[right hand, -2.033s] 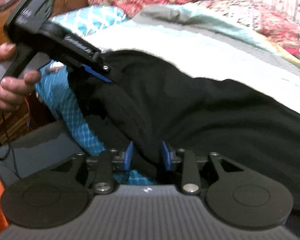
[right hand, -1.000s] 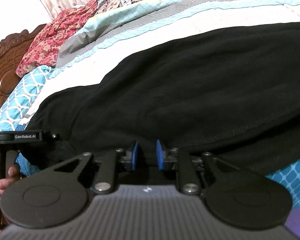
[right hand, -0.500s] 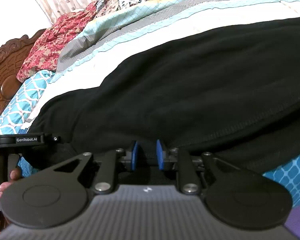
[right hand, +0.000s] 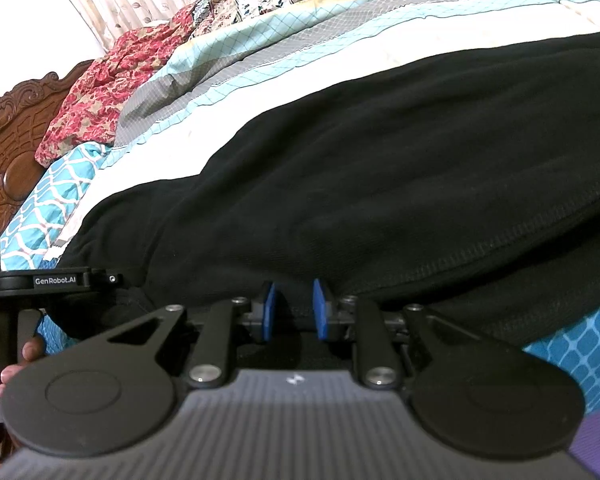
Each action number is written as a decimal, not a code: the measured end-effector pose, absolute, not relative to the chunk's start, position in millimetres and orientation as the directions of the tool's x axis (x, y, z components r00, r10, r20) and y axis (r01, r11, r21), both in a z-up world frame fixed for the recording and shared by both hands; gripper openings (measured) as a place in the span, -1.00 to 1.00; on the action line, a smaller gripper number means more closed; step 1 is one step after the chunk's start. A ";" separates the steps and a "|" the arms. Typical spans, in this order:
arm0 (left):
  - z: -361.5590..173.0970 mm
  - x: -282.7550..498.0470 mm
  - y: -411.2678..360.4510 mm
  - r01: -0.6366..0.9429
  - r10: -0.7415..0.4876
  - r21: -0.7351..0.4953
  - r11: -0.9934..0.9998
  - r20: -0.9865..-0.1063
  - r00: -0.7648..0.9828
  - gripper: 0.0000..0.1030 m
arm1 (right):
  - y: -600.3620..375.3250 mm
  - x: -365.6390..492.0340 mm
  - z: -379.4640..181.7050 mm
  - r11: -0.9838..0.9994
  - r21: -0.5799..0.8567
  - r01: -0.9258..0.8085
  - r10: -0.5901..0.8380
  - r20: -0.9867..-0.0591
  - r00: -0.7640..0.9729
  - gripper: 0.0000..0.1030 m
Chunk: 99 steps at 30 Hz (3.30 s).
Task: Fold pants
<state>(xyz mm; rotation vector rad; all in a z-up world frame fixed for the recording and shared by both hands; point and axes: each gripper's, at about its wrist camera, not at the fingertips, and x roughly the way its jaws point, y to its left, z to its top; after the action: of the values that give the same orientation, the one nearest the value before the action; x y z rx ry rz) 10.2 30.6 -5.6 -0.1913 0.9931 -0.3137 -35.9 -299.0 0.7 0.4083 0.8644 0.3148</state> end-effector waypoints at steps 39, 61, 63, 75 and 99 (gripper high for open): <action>28.1 16.5 -34.9 0.276 -0.378 -0.273 0.922 -0.791 0.481 0.08 | -503.2 -106.5 42.0 0.805 0.497 0.323 -0.028 -0.513 0.858 -0.27; 7.8 42.6 -123.0 0.273 -0.375 -0.290 0.917 -0.860 0.346 0.03 | -654.2 -81.8 7.1 0.576 0.653 0.491 -0.181 -0.484 0.856 -0.50; 6.7 42.4 -125.4 0.277 -0.363 -0.274 0.921 -0.860 0.358 0.03 | -652.5 -81.0 12.3 0.571 0.664 0.483 -0.163 -0.486 0.859 -0.61; 31.0 28.7 -82.1 0.208 -0.512 -0.469 0.858 -0.765 0.390 -0.05 | -447.8 -55.8 104.3 0.982 0.181 -0.047 0.125 -0.449 0.885 -0.65; 15.6 -12.0 15.4 0.105 -0.493 -0.500 0.860 -0.760 0.424 -0.05 | -341.5 -49.5 43.7 0.947 0.314 -0.072 0.261 -0.616 0.744 -0.64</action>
<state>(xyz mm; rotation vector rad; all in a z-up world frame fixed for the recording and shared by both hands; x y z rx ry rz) -12.0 15.4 15.6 -0.4092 1.0745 -0.3873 -49.5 -341.5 43.7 0.2794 0.7112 0.1851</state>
